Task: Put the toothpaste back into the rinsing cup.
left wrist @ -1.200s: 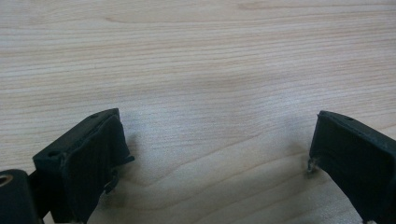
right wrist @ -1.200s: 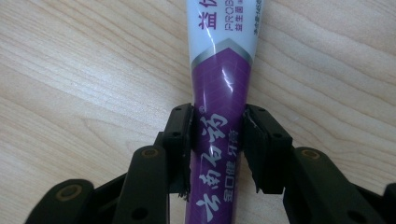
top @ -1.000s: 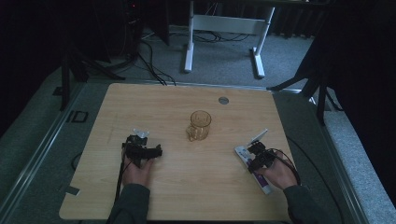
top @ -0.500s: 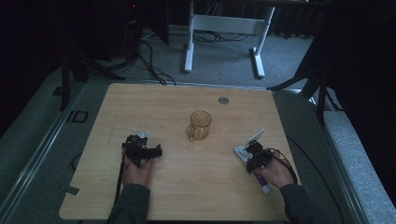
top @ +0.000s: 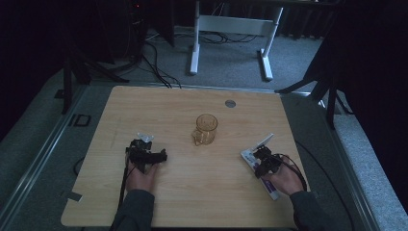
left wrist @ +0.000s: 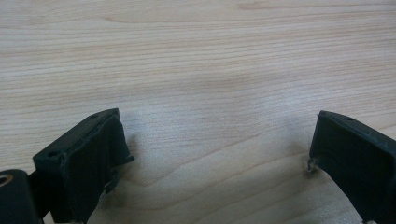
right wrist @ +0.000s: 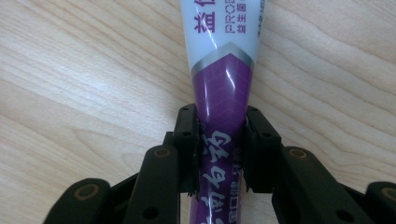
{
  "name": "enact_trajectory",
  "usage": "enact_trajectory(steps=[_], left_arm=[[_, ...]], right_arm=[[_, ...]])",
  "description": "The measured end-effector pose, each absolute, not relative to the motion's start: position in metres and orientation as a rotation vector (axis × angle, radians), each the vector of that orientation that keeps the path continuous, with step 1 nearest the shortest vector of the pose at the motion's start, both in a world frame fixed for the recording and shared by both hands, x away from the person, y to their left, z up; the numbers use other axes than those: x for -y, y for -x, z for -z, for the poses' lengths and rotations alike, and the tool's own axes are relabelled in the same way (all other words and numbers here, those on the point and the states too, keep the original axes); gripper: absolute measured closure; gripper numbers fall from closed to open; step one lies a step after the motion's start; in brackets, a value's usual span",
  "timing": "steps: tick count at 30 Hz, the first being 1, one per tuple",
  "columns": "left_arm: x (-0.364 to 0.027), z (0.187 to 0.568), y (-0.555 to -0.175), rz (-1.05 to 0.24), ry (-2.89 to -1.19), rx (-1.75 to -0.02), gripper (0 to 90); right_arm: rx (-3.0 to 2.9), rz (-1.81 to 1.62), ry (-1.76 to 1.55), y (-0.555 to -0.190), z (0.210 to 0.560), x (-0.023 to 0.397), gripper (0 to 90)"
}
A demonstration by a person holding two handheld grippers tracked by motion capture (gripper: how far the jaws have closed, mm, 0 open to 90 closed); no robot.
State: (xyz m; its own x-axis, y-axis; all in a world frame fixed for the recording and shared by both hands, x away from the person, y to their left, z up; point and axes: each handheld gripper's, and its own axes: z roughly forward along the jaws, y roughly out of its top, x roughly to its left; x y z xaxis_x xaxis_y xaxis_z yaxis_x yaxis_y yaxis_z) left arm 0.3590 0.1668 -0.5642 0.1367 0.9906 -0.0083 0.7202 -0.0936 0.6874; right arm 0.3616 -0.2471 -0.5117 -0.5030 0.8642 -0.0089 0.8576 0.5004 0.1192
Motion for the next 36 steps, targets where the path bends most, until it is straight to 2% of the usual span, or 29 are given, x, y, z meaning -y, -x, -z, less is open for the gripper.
enact_trajectory(steps=[13,36], left_arm=[[-0.167,0.564,-0.359,-0.643,-1.875,-1.639,2.8],[-0.167,0.564,-0.359,-0.644,-1.874,-1.639,2.8]], right_arm=[[-2.619,-0.342,-1.563,-0.355,0.500,0.251,70.9],[-2.508,-0.602,-1.533,-0.355,0.472,0.234,70.9]])
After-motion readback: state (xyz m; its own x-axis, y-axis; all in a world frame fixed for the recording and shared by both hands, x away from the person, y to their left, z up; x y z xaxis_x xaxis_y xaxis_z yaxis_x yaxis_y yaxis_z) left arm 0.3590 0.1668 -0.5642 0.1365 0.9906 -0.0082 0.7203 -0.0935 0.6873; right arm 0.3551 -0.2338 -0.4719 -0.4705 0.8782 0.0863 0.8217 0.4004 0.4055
